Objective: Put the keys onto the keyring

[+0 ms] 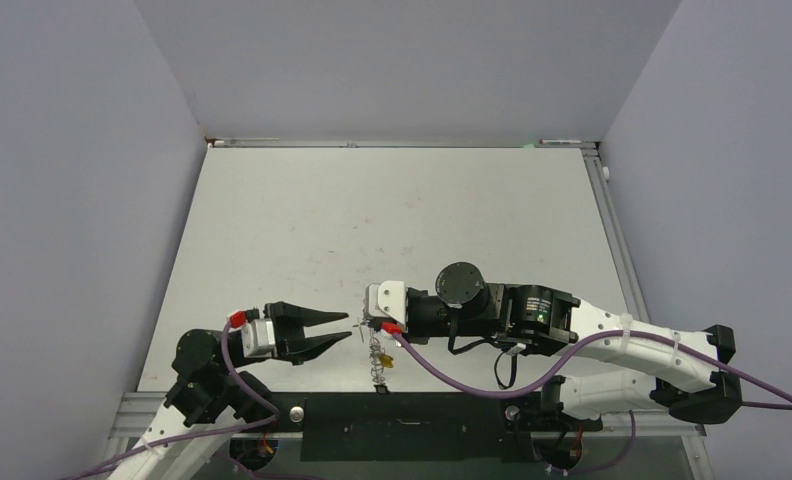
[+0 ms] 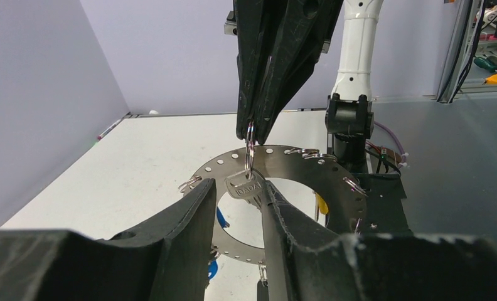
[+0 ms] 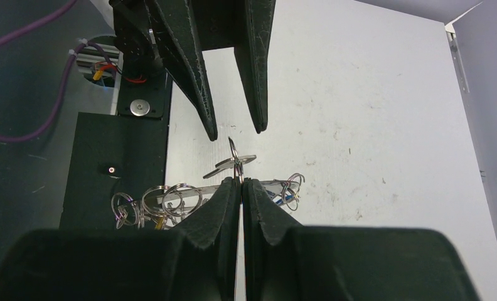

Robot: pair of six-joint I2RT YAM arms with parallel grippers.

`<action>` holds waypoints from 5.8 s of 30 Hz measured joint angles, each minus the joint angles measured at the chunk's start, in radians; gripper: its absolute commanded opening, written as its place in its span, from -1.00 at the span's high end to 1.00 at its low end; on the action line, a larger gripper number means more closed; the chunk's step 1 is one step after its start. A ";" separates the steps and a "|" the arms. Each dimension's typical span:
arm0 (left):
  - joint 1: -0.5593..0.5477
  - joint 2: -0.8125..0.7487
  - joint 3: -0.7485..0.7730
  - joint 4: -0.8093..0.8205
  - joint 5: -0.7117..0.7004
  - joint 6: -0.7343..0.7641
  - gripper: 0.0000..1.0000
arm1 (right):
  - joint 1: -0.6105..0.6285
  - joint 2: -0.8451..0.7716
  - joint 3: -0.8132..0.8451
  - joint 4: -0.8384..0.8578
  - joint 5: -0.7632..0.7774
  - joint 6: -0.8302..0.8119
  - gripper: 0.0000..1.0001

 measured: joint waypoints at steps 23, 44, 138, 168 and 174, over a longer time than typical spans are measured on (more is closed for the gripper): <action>0.000 0.020 -0.029 0.083 0.065 -0.062 0.39 | 0.000 0.005 -0.002 0.020 -0.026 0.008 0.90; 0.000 0.020 -0.029 0.080 0.061 -0.047 1.00 | 0.000 0.026 -0.002 0.020 -0.050 0.011 0.90; 0.004 -0.023 -0.029 0.079 0.049 -0.044 0.86 | 0.008 -0.093 -0.403 0.672 -0.060 0.207 0.90; 0.004 0.002 -0.026 -0.020 0.034 0.005 1.00 | 0.015 -0.002 0.007 0.155 0.006 0.113 -0.08; 0.004 0.013 -0.026 -0.021 0.034 0.008 1.00 | 0.015 0.121 0.145 -0.048 0.005 0.063 0.10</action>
